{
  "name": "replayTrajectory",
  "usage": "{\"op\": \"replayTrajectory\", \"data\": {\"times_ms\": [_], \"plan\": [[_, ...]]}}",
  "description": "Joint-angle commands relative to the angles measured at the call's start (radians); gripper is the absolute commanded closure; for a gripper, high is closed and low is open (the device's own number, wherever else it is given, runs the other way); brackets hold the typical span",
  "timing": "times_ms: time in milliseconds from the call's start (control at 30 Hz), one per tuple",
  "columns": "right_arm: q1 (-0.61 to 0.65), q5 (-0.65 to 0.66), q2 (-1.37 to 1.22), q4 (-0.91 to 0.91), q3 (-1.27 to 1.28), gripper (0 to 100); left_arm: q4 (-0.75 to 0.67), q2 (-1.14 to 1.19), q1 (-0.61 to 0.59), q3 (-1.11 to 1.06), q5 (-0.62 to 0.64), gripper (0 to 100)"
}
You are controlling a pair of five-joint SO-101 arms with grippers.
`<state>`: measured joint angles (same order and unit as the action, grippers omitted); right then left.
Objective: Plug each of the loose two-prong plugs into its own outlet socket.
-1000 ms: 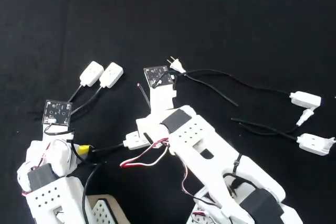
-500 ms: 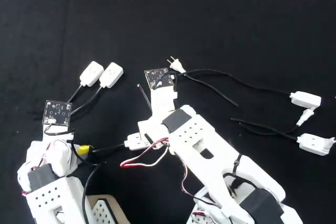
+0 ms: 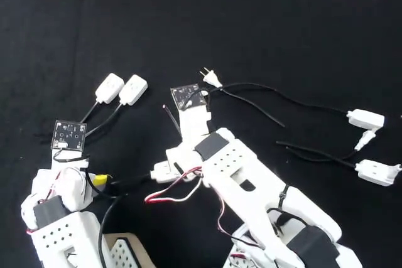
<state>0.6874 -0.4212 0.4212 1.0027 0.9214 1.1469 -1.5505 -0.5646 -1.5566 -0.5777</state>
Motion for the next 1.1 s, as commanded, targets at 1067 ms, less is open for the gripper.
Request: {"op": "replayTrajectory", "data": {"times_ms": [1067], "plan": [[-1.201, 0.905, 0.007, 0.095, 0.008, 98.6, -0.032, -0.006, 0.002, -0.001, -0.008, 64]]}}
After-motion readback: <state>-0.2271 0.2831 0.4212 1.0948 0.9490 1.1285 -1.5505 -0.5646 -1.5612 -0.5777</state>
